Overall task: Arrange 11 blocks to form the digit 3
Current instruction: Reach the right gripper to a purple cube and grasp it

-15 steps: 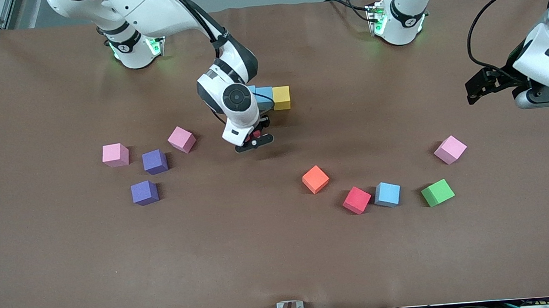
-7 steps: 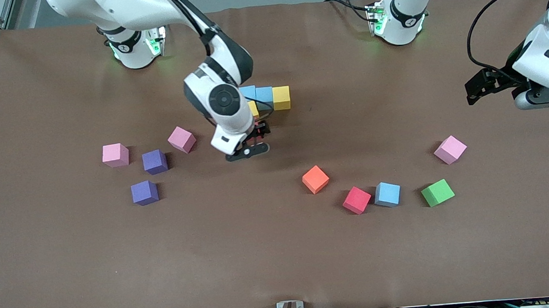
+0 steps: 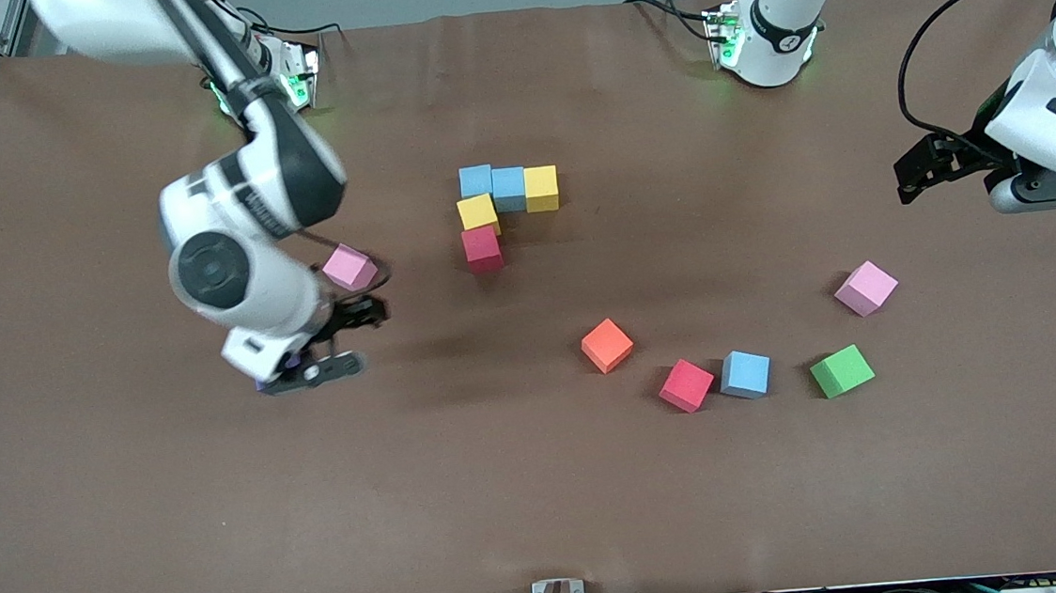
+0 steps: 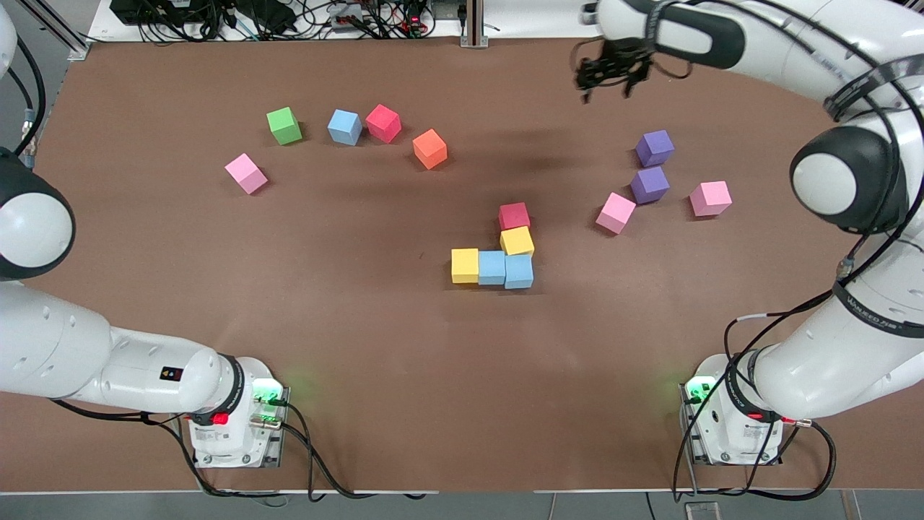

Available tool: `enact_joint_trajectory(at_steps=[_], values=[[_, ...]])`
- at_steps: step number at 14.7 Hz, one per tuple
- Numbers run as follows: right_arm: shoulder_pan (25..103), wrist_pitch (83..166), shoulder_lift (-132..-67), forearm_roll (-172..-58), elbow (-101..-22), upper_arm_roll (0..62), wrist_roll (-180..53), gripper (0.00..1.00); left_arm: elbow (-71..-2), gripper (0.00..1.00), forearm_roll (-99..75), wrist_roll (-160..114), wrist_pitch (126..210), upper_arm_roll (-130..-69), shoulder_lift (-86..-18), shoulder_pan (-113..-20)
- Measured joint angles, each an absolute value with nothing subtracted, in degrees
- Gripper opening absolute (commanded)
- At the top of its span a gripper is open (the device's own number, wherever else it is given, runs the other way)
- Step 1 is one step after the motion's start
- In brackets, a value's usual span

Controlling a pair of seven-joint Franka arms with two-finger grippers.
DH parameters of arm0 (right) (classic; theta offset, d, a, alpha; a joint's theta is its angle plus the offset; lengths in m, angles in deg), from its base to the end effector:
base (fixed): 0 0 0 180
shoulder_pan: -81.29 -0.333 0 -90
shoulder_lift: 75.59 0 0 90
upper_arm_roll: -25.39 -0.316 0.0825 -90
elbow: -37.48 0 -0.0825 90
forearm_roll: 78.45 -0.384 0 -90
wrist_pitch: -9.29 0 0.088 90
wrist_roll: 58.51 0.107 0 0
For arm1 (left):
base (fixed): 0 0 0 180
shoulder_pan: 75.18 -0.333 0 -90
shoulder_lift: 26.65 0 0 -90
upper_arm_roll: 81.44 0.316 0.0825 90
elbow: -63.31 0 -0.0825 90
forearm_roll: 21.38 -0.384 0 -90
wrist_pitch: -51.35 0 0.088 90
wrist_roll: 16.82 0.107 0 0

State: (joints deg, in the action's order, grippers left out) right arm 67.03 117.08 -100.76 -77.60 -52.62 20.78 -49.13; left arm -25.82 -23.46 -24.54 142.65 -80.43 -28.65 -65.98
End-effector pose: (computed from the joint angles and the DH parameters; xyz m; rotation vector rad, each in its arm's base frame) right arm 0.6315 0.2077 0.3778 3.1129 0.2585 -0.2038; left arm 0.5621 -0.0772 0.6142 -3.1054 0.0140 -0.0125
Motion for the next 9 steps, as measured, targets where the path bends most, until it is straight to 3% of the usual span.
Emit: enact_joint_trajectory(at_steps=[5, 9], values=[[75.50, 121.87, -104.12, -76.59, -53.82, 20.77, -62.33, 1.00, -25.82, 1.00, -23.46, -24.54, 142.69, -80.40, -28.67, -66.05], [77.52, 129.29, -107.02, -76.56, -58.27, 20.66, -66.29, 1.00, -25.82, 1.00, -23.46, -24.54, 143.19, -80.35, -28.75, -66.29]])
